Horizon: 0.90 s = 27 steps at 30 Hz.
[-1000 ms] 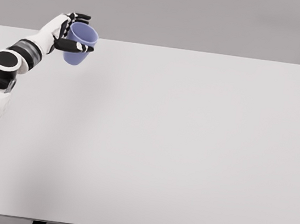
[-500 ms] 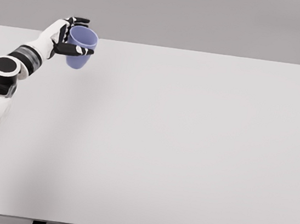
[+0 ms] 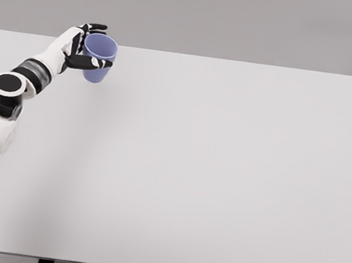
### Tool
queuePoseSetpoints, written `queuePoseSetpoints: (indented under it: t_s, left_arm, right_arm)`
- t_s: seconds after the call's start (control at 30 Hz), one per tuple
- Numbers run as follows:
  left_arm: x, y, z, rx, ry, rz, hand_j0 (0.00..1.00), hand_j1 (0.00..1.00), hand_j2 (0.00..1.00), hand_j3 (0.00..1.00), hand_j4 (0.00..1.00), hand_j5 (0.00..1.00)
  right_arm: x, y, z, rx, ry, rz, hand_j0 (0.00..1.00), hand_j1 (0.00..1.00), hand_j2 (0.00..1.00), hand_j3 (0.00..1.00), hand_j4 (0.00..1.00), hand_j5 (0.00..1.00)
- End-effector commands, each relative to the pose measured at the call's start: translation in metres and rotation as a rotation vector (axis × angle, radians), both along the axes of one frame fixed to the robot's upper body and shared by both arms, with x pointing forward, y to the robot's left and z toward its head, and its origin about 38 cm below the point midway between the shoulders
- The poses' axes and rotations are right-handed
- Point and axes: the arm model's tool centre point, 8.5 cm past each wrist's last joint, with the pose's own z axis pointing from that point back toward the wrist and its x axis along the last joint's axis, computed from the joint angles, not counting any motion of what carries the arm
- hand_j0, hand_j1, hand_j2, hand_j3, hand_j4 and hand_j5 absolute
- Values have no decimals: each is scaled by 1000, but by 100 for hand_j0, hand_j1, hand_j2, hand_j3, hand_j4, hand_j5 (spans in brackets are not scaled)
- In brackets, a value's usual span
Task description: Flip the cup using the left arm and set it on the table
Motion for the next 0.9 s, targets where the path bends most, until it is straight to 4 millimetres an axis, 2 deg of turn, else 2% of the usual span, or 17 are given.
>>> queuePoseSetpoints:
  t_s: [0.0, 0.33, 0.4, 0.53, 0.6, 0.87]
  left_arm:
    - [0, 0, -1, -3, -2, -1, 84, 84, 84, 84, 84, 84]
    - [-3, 2, -9, -4, 14, 5, 85, 85, 85, 85, 85, 85]
    - [-3, 4, -9, -8, 12, 11, 94, 94, 94, 94, 94, 94]
    - [-3, 2, -9, -12, 12, 9, 94, 94, 94, 94, 94, 94]
    - [-3, 2, -9, -12, 12, 9, 100, 100, 100, 100, 100, 100]
    - [-3, 2, -7, -13, -3, 3, 100, 100, 100, 100, 100, 100]
  right_arm:
    - [0, 0, 0, 0, 0, 0, 100, 100, 100, 100, 100, 100]
    - [0, 0, 0, 0, 0, 0, 100, 100, 100, 100, 100, 100]
    - [0, 0, 0, 0, 0, 0, 100, 100, 100, 100, 100, 100]
    - [0, 0, 0, 0, 0, 0, 100, 100, 100, 100, 100, 100]
    - [0, 0, 0, 0, 0, 0, 100, 100, 100, 100, 100, 100]
    - [0, 0, 0, 0, 0, 0, 100, 100, 100, 100, 100, 100]
